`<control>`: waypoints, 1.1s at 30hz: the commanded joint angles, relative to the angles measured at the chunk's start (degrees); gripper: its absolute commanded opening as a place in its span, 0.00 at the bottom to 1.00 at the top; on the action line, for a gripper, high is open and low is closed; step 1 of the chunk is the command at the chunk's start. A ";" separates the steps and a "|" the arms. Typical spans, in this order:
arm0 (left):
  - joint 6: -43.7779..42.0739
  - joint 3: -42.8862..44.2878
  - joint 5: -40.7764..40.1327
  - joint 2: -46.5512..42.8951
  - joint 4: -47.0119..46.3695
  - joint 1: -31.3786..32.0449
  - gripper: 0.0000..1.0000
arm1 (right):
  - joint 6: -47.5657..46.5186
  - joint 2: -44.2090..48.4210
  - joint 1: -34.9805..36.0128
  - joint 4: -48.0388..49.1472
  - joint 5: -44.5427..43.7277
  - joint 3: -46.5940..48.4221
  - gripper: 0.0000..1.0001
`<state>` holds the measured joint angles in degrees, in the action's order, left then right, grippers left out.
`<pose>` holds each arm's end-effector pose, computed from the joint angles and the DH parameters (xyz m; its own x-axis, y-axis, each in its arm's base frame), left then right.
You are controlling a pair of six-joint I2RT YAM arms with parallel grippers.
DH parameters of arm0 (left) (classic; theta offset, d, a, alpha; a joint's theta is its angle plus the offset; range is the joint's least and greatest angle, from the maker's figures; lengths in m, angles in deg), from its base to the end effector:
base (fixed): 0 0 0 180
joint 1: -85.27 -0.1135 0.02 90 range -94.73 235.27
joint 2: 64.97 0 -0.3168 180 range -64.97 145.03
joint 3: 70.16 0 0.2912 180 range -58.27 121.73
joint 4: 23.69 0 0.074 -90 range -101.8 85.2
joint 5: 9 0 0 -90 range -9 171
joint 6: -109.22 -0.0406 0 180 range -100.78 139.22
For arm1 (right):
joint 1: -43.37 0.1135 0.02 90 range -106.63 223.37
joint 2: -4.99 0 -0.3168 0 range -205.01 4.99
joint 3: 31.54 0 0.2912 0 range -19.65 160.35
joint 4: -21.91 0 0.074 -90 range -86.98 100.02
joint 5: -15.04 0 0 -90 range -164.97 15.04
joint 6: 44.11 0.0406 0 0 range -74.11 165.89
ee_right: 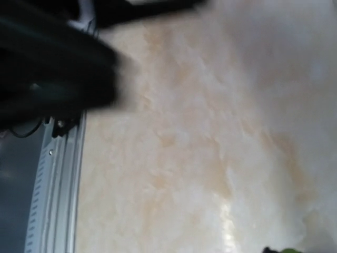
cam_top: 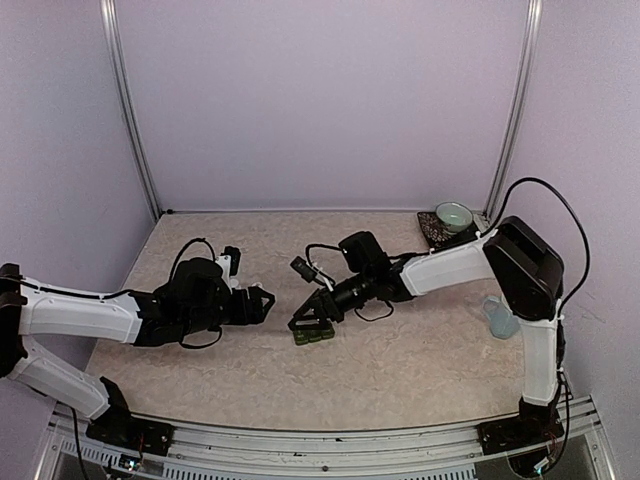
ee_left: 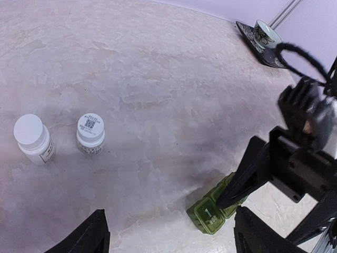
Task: Sort the pills into containers
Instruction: Close the lid of the pill container on the pill container, then adjust the pill container at the center of the board.
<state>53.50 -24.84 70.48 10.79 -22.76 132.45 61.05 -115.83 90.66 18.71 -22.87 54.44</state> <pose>0.2028 -0.2080 0.2137 -0.6389 -0.1253 -0.7590 0.3091 0.8617 -0.4024 0.3151 0.3886 0.1582 -0.6317 -0.4474 -0.6330 -0.7333 0.0800 0.6752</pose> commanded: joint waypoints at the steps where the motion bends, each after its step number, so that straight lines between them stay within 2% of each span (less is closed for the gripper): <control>1: 0.37 -0.51 1.34 0.17 0.80 0.01 0.84 | -5.45 9.67 -1.05 -4.49 -3.45 -1.54 0.80; 5: 2.72 -1.28 3.75 1.98 -0.95 1.91 0.98 | -5.82 16.82 -2.64 -5.28 -8.11 -6.82 0.89; 8: 4.68 -1.04 4.86 4.58 -2.43 4.15 0.99 | -6.79 23.32 -2.82 -5.53 -14.48 -13.18 1.00; 12: 8.16 0.15 9.27 9.46 -5.56 6.16 0.99 | -7.20 31.06 -3.32 -6.89 -20.87 -19.40 1.00; 22: 11.60 7.60 16.41 18.08 -7.30 9.85 0.99 | -6.26 44.63 -6.23 -8.69 -26.51 -27.68 1.00; 33: 12.79 10.40 19.02 22.54 -9.14 10.04 0.99 | -7.12 49.50 -8.24 -11.25 -28.43 -28.47 1.00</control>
<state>65.72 -16.05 88.34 32.50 -30.68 142.24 54.56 -68.01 83.27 9.20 -49.97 26.83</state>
